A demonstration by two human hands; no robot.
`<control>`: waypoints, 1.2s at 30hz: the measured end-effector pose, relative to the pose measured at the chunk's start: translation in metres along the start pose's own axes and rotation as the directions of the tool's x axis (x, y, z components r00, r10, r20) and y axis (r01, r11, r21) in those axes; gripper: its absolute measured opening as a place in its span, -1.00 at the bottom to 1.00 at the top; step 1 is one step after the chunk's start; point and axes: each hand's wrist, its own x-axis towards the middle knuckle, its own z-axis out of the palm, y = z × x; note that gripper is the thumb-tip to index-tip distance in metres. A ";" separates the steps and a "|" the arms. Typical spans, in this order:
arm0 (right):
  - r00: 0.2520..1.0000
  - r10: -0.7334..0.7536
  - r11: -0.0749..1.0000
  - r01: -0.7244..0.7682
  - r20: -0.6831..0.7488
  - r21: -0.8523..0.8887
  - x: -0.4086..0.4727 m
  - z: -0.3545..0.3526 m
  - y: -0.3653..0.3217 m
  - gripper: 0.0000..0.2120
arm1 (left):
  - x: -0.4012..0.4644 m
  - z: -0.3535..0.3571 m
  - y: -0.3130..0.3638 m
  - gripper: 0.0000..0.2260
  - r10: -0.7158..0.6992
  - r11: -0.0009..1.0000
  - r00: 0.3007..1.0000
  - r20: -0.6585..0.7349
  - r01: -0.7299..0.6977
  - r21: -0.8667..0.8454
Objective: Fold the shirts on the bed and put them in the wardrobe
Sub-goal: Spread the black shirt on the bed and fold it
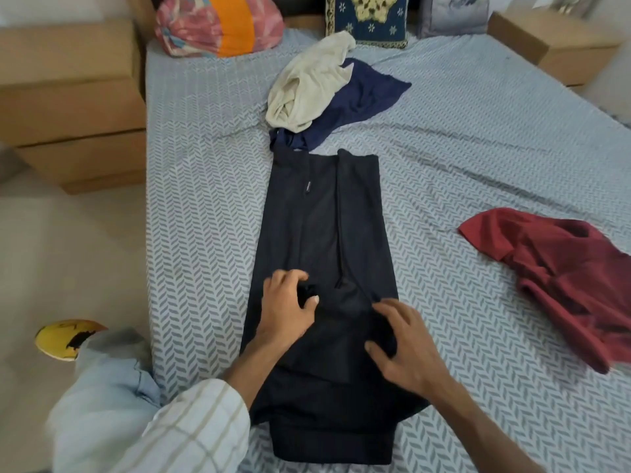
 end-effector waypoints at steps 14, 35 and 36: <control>0.974 -0.187 0.959 0.209 0.126 -0.191 -0.058 0.008 0.004 -0.27 | -0.051 -0.028 0.016 -0.82 -0.253 0.952 0.954 0.163 0.275 -0.132; 0.978 -0.105 0.991 0.087 -0.178 -0.104 -0.100 -0.001 0.025 -0.62 | -0.087 -0.041 -0.018 -0.95 -0.539 0.667 0.801 0.261 0.595 -0.448; 0.979 -0.107 0.990 0.089 -0.171 -0.110 -0.100 0.000 0.026 -0.59 | -0.087 -0.042 -0.019 -0.94 -0.533 0.642 0.803 0.266 0.589 -0.491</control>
